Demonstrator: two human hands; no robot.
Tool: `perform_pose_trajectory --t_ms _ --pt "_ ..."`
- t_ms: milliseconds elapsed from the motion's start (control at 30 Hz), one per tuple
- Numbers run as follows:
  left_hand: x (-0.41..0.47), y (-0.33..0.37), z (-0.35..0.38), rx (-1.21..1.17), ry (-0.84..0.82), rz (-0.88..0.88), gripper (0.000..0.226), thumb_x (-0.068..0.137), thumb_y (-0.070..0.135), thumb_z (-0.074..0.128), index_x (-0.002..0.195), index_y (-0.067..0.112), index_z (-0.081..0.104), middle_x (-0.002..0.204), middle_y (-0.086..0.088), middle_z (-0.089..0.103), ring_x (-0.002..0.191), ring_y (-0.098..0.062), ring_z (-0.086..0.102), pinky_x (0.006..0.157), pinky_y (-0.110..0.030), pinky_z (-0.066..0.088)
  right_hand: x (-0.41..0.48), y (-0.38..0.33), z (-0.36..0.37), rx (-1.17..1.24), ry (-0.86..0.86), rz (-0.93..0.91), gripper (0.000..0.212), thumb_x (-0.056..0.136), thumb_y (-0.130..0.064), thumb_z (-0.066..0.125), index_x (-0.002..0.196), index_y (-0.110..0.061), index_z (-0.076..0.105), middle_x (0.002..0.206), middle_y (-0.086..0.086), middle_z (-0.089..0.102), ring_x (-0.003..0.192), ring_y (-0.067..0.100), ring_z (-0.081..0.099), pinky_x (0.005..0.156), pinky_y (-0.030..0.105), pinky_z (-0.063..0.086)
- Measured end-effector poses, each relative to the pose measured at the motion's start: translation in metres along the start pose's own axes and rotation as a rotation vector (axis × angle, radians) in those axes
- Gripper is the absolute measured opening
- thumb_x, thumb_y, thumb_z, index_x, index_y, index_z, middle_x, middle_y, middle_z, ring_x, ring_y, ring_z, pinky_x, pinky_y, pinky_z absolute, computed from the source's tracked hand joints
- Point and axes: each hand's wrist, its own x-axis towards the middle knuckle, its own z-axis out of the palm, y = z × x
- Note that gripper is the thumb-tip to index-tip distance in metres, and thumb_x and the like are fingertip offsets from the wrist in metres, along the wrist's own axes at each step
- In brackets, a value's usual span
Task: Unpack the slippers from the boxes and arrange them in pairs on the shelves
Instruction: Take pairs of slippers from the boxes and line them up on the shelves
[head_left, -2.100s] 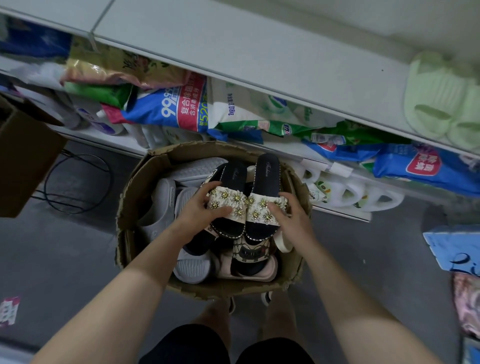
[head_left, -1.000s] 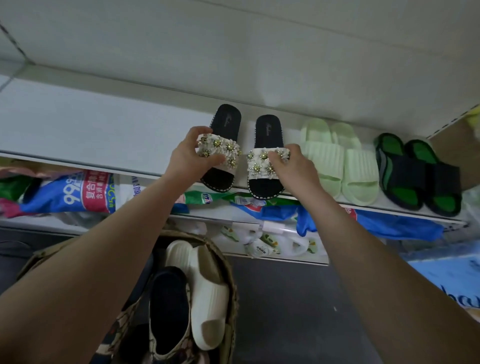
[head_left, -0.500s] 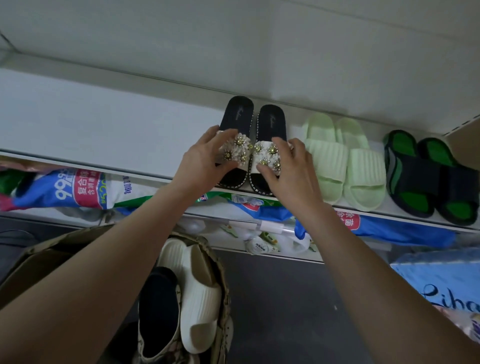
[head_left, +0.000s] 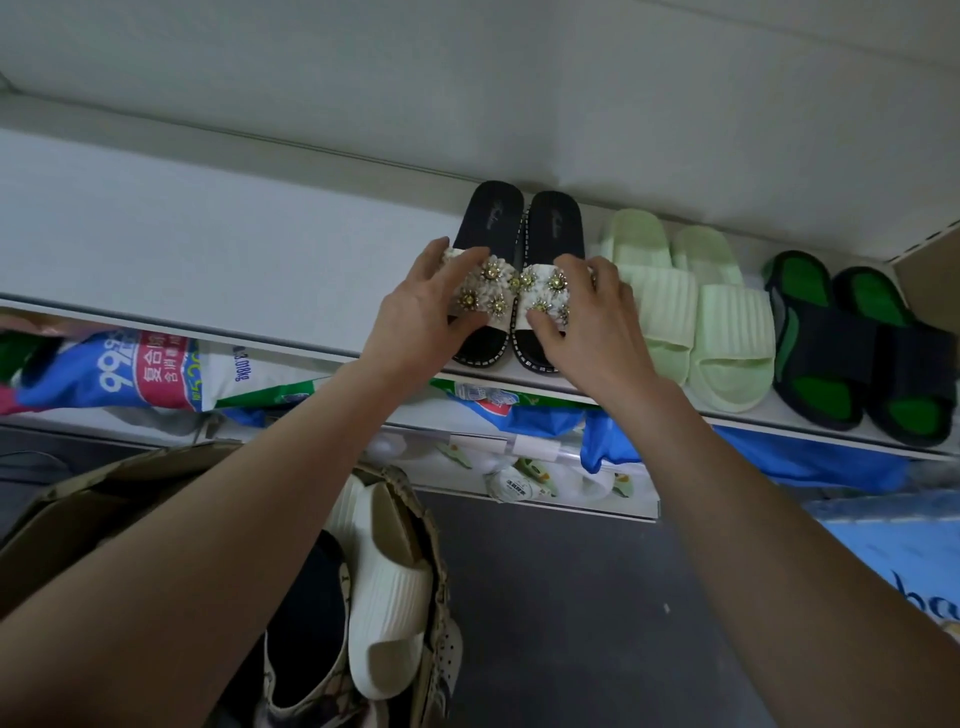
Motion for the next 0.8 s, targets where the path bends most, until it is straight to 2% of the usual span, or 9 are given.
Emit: perform_pose_trajectory --t_ms 167,333,433,533,600,667,733,800 --pt "-0.009 -0.002 -0.007 0.013 -0.051 0.027 0.065 0.088 0.029 0.066 0.145 0.037 0.037 0.155 -0.009 0.029 0.129 -0.031 0.048 0.101 -0.039 0.041 -0.004 0.0 0.001 -0.047 -0.03 0.021 0.066 0.095 -0.047 0.048 0.151 -0.019 0.026 0.153 0.022 0.024 0.137 0.044 0.029 0.113 0.051 0.03" --pt "-0.038 -0.02 -0.034 0.135 -0.137 0.058 0.067 0.089 0.022 0.064 0.147 0.036 0.033 0.156 -0.007 0.028 0.119 -0.032 0.054 0.097 -0.043 0.044 -0.034 -0.013 0.005 -0.117 0.028 0.002 0.066 0.099 -0.039 0.046 0.154 -0.015 0.02 0.159 0.024 0.014 0.146 0.042 0.017 0.12 0.048 0.017" --pt "-0.077 -0.052 -0.053 0.126 -0.126 0.089 0.063 0.089 0.018 0.065 0.145 0.029 0.039 0.152 -0.008 0.034 0.12 -0.028 0.054 0.093 -0.043 0.047 -0.08 -0.035 0.016 -0.077 0.133 -0.02 0.059 0.098 -0.027 0.049 0.151 -0.01 0.029 0.155 0.022 0.026 0.143 0.039 0.025 0.119 0.045 0.023" --pt "-0.136 -0.097 -0.072 0.044 -0.115 0.039 0.057 0.085 0.013 0.067 0.138 0.023 0.051 0.145 -0.011 0.044 0.121 -0.03 0.054 0.092 -0.04 0.047 -0.141 -0.068 0.046 0.026 0.187 0.0 0.05 0.094 -0.017 0.053 0.142 -0.005 0.043 0.142 0.02 0.043 0.13 0.037 0.041 0.108 0.043 0.035" --pt "-0.185 -0.13 -0.081 0.04 -0.129 0.0 0.053 0.082 0.011 0.069 0.133 0.019 0.057 0.138 -0.013 0.05 0.117 -0.032 0.056 0.093 -0.038 0.047 -0.184 -0.091 0.082 0.087 0.083 0.026 0.042 0.093 -0.013 0.056 0.134 -0.006 0.051 0.133 0.017 0.053 0.121 0.034 0.049 0.099 0.042 0.042" --pt "-0.238 -0.163 -0.086 0.065 -0.168 -0.05 0.049 0.08 0.008 0.071 0.128 0.015 0.061 0.133 -0.014 0.055 0.113 -0.034 0.058 0.092 -0.037 0.047 -0.218 -0.113 0.12 0.098 -0.122 0.032 0.038 0.093 -0.013 0.056 0.131 -0.008 0.056 0.126 0.014 0.06 0.117 0.035 0.052 0.096 0.04 0.043" --pt "-0.288 -0.197 -0.086 0.117 -0.258 -0.11 0.049 0.078 0.009 0.074 0.126 0.014 0.062 0.131 -0.015 0.056 0.11 -0.037 0.059 0.091 -0.044 0.05 -0.241 -0.129 0.158 0.06 -0.374 0.056 0.041 0.096 -0.018 0.052 0.136 -0.01 0.051 0.132 0.011 0.057 0.126 0.032 0.044 0.1 0.04 0.041" --pt "-0.328 -0.224 -0.083 0.147 -0.366 -0.137 0.051 0.077 0.012 0.075 0.126 0.015 0.061 0.132 -0.014 0.055 0.113 -0.039 0.056 0.089 -0.052 0.051 -0.251 -0.136 0.187 -0.034 -0.508 0.111 0.046 0.099 -0.024 0.048 0.143 -0.009 0.042 0.141 0.012 0.048 0.134 0.032 0.033 0.105 0.042 0.038"
